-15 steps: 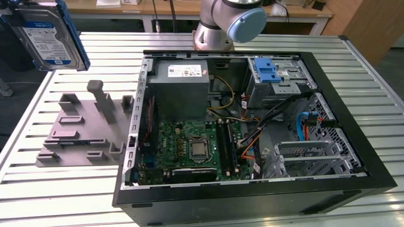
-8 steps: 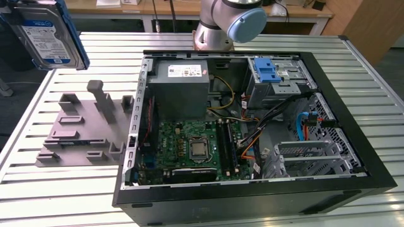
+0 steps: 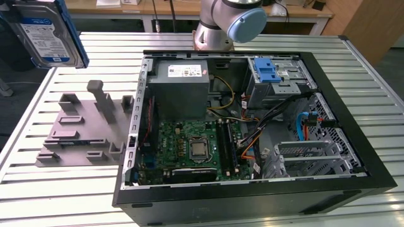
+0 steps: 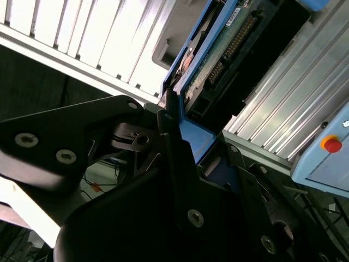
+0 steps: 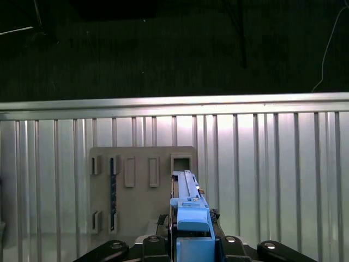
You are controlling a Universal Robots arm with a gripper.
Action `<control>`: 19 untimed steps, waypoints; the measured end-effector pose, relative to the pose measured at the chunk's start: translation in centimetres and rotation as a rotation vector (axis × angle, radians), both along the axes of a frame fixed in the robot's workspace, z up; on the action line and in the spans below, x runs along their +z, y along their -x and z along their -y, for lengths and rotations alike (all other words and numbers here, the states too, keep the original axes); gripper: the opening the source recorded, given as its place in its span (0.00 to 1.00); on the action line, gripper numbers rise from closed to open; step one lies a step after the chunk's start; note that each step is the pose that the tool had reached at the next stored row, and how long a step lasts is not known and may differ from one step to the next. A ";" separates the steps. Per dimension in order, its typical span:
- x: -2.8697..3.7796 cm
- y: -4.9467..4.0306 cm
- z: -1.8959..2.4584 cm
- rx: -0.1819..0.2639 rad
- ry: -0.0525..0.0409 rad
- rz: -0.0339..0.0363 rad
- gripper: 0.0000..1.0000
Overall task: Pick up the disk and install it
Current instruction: 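Pick up the disk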
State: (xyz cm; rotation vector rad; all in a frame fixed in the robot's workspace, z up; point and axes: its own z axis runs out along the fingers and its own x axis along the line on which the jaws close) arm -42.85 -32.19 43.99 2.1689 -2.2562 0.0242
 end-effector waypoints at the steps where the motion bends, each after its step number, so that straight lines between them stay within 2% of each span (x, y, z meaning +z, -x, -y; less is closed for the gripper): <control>1: 0.05 0.00 0.00 0.000 0.0000 0.0000 0.36; 19: 1.02 0.00 0.00 0.000 -0.0001 0.0001 0.36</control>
